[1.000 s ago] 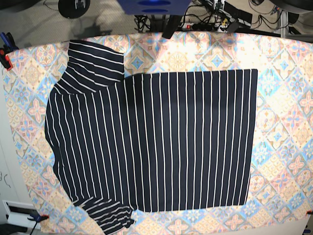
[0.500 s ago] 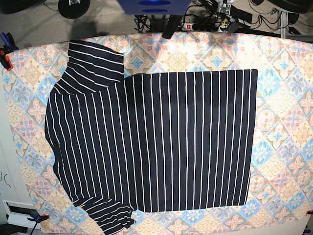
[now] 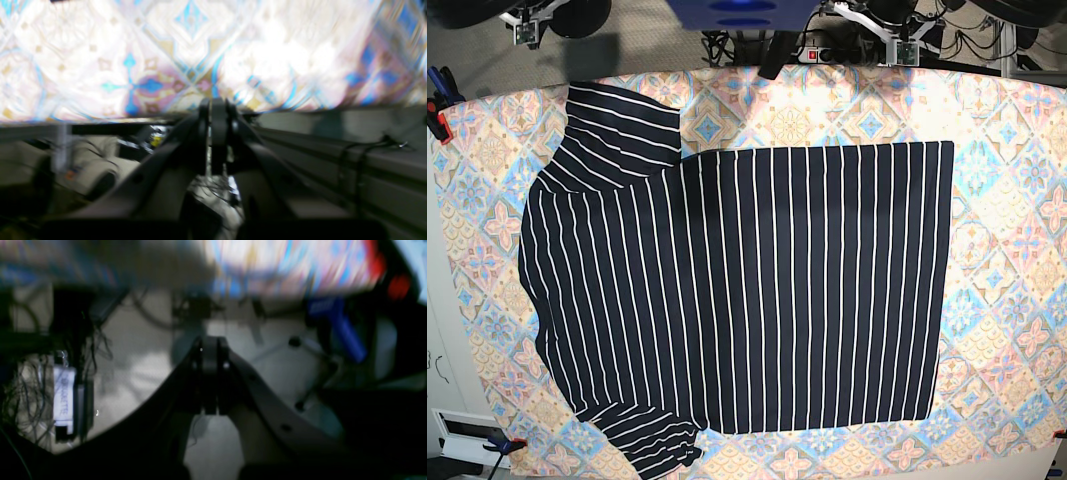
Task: Fold the T-shirt properly
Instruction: 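Lower the left gripper to the shirt's shoulder corner and grasp it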
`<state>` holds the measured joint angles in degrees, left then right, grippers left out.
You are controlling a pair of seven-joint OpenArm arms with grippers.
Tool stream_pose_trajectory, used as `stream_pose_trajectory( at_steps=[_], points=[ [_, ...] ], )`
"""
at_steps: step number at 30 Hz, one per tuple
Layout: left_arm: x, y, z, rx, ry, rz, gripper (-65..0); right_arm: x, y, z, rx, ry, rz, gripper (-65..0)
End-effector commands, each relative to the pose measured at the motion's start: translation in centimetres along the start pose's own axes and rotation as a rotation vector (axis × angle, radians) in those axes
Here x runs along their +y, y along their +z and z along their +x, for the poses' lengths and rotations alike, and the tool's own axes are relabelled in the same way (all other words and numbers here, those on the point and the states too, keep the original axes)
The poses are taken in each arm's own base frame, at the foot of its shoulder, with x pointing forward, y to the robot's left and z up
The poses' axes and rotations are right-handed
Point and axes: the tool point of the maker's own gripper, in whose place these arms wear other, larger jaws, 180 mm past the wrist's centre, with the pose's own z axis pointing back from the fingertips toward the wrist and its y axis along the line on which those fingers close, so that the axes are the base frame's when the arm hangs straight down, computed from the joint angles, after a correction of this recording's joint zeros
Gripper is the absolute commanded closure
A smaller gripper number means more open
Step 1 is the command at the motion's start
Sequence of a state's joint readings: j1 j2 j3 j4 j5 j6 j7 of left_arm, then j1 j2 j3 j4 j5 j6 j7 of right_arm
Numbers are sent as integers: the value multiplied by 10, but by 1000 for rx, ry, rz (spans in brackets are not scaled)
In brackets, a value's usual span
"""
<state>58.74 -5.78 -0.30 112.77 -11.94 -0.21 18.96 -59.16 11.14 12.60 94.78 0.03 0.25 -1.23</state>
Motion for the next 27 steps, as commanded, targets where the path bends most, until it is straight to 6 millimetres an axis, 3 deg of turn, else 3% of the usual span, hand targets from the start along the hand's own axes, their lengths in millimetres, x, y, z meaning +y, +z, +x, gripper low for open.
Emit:
stream_pose_trajectory(
  at_steps=[1,5,13,20,27],
  points=[
    [1,0,12,-32,6,-9,0,-6,4,8,-13,11,-10,0],
    [0,-12,28,-48,137,-51,0,-5,4,29,-1,12,-10,0],
    [41,-28,74,-180,382,-19,0,-5,-5,57,-4,-2,-19,0],
    [82,-51,77,-84,612,-15,-36,-5,-8,61,-7,-6,-23,0],
    [106,-68,85,-82,796,-28,-56,-6,-9,63,-13,-7,-25,0]
  ],
)
